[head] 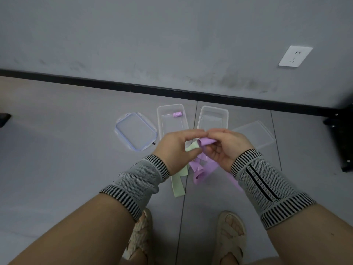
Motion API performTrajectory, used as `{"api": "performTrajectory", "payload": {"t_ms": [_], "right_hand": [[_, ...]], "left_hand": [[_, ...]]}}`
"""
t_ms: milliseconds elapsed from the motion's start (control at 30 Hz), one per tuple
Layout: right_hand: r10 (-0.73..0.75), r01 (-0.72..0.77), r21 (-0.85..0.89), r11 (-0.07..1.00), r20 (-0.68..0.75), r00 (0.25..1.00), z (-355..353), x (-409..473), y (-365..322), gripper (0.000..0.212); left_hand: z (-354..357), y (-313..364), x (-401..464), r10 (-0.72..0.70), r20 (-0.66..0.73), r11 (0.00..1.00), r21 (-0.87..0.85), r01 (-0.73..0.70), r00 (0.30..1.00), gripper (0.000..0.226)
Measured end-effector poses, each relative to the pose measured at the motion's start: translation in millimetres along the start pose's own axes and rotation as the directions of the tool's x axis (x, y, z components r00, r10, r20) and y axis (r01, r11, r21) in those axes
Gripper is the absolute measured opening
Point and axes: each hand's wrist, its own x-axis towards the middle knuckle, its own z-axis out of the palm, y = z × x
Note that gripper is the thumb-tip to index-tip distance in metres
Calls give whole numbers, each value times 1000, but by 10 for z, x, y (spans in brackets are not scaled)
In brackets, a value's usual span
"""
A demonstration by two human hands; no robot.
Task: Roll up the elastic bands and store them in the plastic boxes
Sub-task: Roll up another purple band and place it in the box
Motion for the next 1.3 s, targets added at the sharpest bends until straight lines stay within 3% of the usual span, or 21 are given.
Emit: {"api": "performTrajectory", "payload": {"t_ms": [100, 200, 400, 467, 533, 633, 700, 833, 1033, 1300], "right_hand": [[7, -6, 28, 1000, -34, 999, -6, -34, -37, 4], [12, -8, 48, 999, -89, 996, 11, -42, -58, 5], [63, -57, 82, 995, -79, 995, 50, -79, -115, 8], [47, -48, -4, 999, -85, 995, 29, -74, -129, 13], [-27, 3, -186, 983, -123, 992, -12, -45, -141, 23], [-226, 195, -356, 914, -47, 973, -43, -23, -151, 16], [-292, 313, -415, 854, 115, 949, -38, -46, -129, 6], [-292, 364, -467, 806, 220, 931, -38, -14, -65, 23], [-336, 385, -434, 815, 188, 923, 13, -8, -30, 9], [-421, 468, -428, 773, 206, 883, 39, -1, -22, 14]], "left_hand": [[55, -16, 25, 166, -131, 981, 120, -151, 977, 31], [93, -17, 57, 268, -224, 946, 244, -212, 937, 26], [81, -32, 80, 362, -250, 899, 347, -266, 898, 26], [44, 8, 85, 222, -315, 964, 216, -158, 923, 19], [-20, 35, 114, -55, -318, 997, -72, 34, 946, 11], [-130, 43, 132, -417, -157, 826, -476, 301, 895, 16], [-176, 61, 118, -519, -39, 679, -625, 385, 854, 15], [-200, 111, 105, -487, 94, 580, -708, 402, 868, 16], [-145, 146, 105, -447, 112, 551, -747, 372, 888, 18], [-101, 127, 116, -400, -50, 671, -696, 255, 915, 16]]}}
